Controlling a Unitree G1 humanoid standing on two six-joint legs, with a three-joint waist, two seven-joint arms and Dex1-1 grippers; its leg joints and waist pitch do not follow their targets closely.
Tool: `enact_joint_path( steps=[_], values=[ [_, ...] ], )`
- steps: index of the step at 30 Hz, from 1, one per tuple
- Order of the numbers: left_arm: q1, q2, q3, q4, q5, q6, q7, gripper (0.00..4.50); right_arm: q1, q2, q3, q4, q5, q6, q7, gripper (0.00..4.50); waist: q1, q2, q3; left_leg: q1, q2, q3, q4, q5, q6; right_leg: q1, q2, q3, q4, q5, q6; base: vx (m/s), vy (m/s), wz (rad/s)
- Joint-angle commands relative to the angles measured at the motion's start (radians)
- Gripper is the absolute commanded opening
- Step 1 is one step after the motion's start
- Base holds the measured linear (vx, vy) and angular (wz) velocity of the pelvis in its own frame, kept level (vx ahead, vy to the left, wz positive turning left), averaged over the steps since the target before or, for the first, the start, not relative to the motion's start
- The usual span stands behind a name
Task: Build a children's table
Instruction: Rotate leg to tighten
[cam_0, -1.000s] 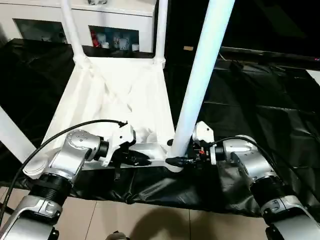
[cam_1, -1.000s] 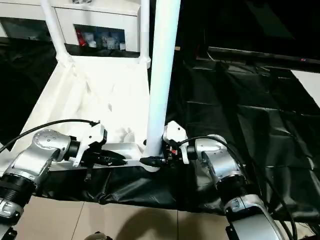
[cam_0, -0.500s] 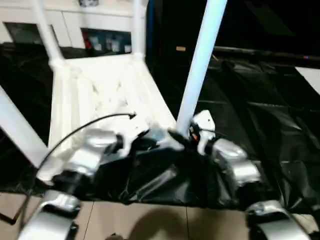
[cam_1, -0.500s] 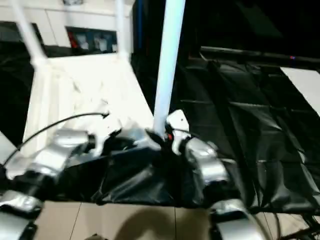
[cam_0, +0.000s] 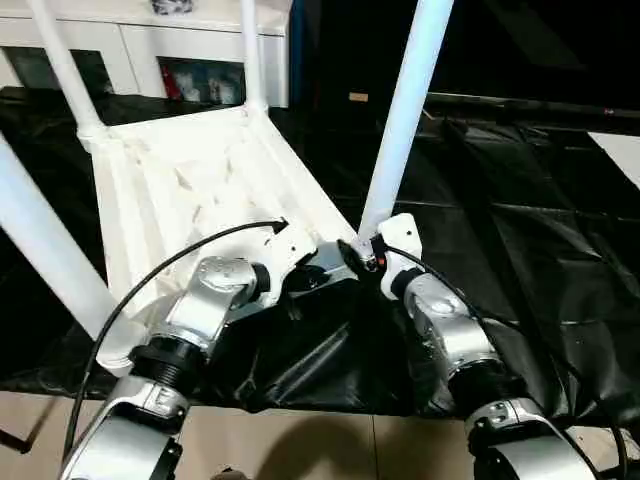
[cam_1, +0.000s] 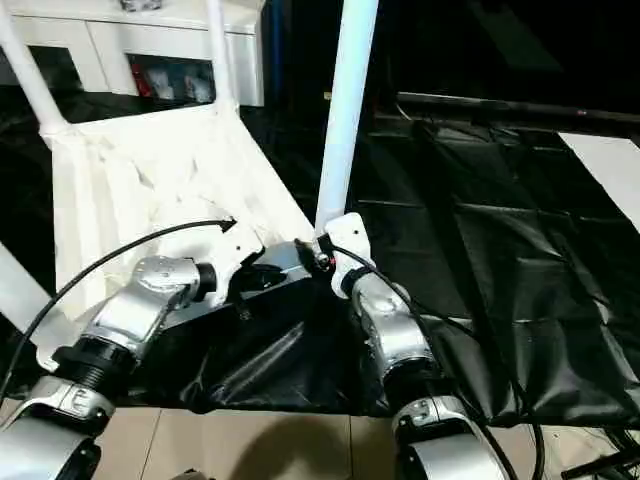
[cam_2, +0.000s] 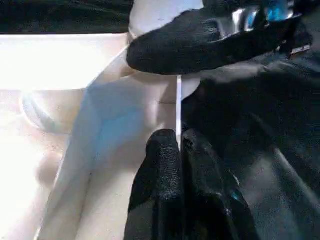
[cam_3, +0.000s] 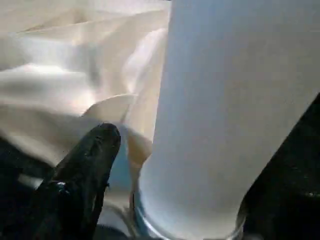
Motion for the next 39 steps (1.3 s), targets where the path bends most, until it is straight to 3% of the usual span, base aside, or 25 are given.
enact_joint_path(
  steps=[1, 4, 8, 16, 29, 31, 32, 33, 39],
  values=[
    [0.017, 0.004, -0.024, -0.053, -0.073, -0.058, -0.113, 0.00, 0.011, -0.008, 0.081, -0.011, 0.010, -0.003, 0.166, 3.80, 0.003, 0.005, -0.060, -0.001, 0.022, -0.007, -0.064, -0.267, 0.024, 0.046, -0.049, 0.044, -0.075, -0.206, -0.190, 0.000, 0.000, 0.00],
    [0.029, 0.037, -0.031, -0.065, -0.085, -0.065, -0.176, 0.00, 0.014, -0.038, 0.089, -0.023, 0.027, -0.009, 0.252, 3.80, 0.008, 0.011, -0.059, 0.002, 0.024, -0.006, -0.064, -0.247, 0.031, 0.046, -0.048, 0.044, -0.070, -0.172, -0.214, 0.000, 0.000, 0.00],
    [0.038, 0.079, -0.026, -0.074, -0.121, -0.067, -0.284, 0.00, 0.027, -0.105, 0.116, -0.074, 0.078, -0.011, 0.463, 3.80, 0.010, 0.011, -0.058, 0.005, 0.026, -0.006, -0.065, -0.271, 0.033, 0.047, -0.047, 0.043, -0.068, -0.170, -0.228, 0.000, 0.000, 0.00],
    [0.039, 0.157, -0.047, -0.078, -0.152, -0.029, -0.448, 0.00, 0.050, -0.229, 0.181, -0.165, 0.126, 0.028, 0.781, 3.66, 0.033, 0.014, -0.059, 0.004, 0.029, -0.002, -0.061, -0.258, 0.041, 0.050, -0.046, 0.042, -0.063, -0.161, -0.240, 0.000, 0.000, 0.00],
    [0.051, 0.170, -0.056, -0.097, -0.168, -0.006, -0.493, 0.00, 0.056, -0.266, 0.222, -0.173, 0.112, 0.033, 0.857, 2.70, 0.036, 0.007, -0.059, 0.004, 0.028, -0.004, -0.061, -0.246, 0.031, 0.049, -0.049, 0.041, -0.066, -0.197, -0.233, 0.000, 0.000, 0.00],
    [0.056, 0.177, -0.055, -0.097, -0.169, -0.008, -0.493, 0.00, 0.058, -0.267, 0.224, -0.176, 0.115, 0.037, 0.864, 2.60, 0.037, -0.001, -0.059, 0.003, 0.028, -0.003, -0.060, -0.242, 0.035, 0.049, -0.050, 0.041, -0.066, -0.202, -0.232, 0.000, 0.000, 0.00],
    [0.056, 0.177, -0.055, -0.097, -0.169, -0.008, -0.493, 0.00, 0.058, -0.267, 0.224, -0.176, 0.115, 0.037, 0.864, 2.51, 0.037, 0.002, -0.059, 0.003, 0.028, -0.004, -0.060, -0.240, 0.035, 0.048, -0.050, 0.041, -0.066, -0.205, -0.229, 0.000, 0.000, 0.00],
    [0.062, 0.175, -0.042, -0.094, -0.164, -0.014, -0.469, 0.00, 0.067, -0.261, 0.227, -0.183, 0.120, 0.048, 0.869, 2.45, 0.037, -0.004, -0.058, 0.003, 0.028, -0.003, -0.060, -0.239, 0.036, 0.048, -0.050, 0.041, -0.066, -0.207, -0.228, 0.000, 0.000, 0.00],
    [0.056, 0.145, -0.021, -0.076, -0.133, -0.023, -0.361, 0.00, 0.087, -0.230, 0.206, -0.180, 0.137, 0.051, 0.818, 2.41, 0.038, 0.001, -0.056, 0.004, 0.029, -0.004, -0.062, -0.254, 0.032, 0.045, -0.052, 0.042, -0.071, -0.243, -0.214, 0.000, 0.000, 0.00]
  ],
)
